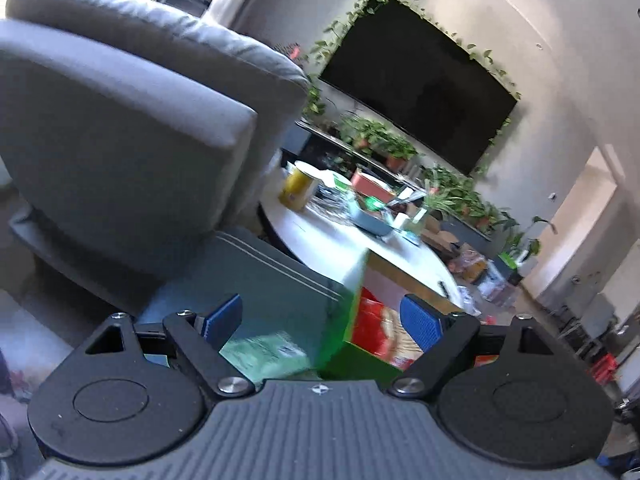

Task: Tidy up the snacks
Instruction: 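Grasp the light green sachet with the left gripper while the right grasps the green pastry bag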

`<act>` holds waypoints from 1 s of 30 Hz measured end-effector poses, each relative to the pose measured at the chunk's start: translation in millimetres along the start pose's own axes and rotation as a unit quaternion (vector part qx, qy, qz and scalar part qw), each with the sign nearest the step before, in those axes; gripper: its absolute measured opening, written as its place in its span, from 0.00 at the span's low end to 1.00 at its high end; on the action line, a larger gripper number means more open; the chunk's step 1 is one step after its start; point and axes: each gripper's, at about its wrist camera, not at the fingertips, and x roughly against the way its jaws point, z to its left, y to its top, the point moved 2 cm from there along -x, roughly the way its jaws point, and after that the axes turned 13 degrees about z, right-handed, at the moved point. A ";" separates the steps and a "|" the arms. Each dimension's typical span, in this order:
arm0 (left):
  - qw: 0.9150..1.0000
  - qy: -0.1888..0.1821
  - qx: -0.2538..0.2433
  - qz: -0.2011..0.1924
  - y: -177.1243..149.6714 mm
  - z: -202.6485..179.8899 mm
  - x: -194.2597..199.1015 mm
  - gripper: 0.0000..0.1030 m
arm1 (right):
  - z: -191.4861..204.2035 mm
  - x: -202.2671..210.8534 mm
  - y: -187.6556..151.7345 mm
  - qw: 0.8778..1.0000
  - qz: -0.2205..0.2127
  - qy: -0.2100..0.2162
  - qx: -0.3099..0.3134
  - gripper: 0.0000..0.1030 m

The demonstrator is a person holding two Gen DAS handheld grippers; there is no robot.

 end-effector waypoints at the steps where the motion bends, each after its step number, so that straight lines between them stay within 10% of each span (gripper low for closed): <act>1: 1.000 0.013 0.000 -0.001 1.8 3.5 0.0 0.82 | 10.1 -4.7 -1.0 1.000 0.010 0.005 0.012 1.00; 15: 0.992 0.027 0.101 0.067 3.5 59.3 -32.0 0.81 | 122.2 -148.0 -29.3 0.960 0.238 0.114 0.097 1.00; 30: 0.979 0.072 0.145 0.120 -5.4 71.8 -59.1 0.79 | 125.0 -191.7 -35.4 0.965 0.228 0.063 0.112 0.97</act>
